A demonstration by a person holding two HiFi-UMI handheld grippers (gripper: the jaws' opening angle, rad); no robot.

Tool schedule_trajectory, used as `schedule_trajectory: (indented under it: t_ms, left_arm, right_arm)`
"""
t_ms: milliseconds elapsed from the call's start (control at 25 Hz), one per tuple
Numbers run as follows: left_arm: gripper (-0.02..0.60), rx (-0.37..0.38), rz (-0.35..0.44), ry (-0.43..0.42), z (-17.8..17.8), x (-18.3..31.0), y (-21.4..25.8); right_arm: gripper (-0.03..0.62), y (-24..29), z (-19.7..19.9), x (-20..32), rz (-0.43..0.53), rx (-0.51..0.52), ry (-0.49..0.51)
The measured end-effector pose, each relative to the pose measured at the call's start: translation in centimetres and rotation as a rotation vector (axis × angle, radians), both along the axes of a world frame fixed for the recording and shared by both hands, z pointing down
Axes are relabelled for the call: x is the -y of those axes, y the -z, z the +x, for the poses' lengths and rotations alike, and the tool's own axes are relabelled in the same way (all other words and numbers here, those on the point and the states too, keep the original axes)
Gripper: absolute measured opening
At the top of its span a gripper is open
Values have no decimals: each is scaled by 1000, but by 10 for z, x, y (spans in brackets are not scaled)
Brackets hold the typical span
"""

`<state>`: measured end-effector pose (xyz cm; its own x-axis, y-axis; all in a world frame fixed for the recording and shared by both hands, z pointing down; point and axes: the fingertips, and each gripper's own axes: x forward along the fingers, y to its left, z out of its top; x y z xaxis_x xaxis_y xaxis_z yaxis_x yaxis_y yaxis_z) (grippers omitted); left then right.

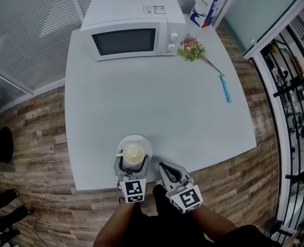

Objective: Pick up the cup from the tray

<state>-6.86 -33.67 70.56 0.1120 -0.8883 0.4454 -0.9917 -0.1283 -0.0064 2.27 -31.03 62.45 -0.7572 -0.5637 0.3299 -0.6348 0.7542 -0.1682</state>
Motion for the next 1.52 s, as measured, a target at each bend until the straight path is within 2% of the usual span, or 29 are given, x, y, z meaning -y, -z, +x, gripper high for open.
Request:
schedule_trajectory:
  t_ms: [200,760,1080,1520]
  left_arm:
    - [402,0,14,-11,-1,2,1]
    - [399,11,74,-60,2,4,19]
    - [399,7,168,-76,0,-3,81]
    - [399,0,289,-71,-13,-18,168]
  right_arm:
    - [3,-3,5,-4,-10,-5,0]
    - [3,3,11,-8,17,-8,-16]
    - [3,34,4,-3,97,26,-43]
    - [3,116,-5,10,282,95,-68]
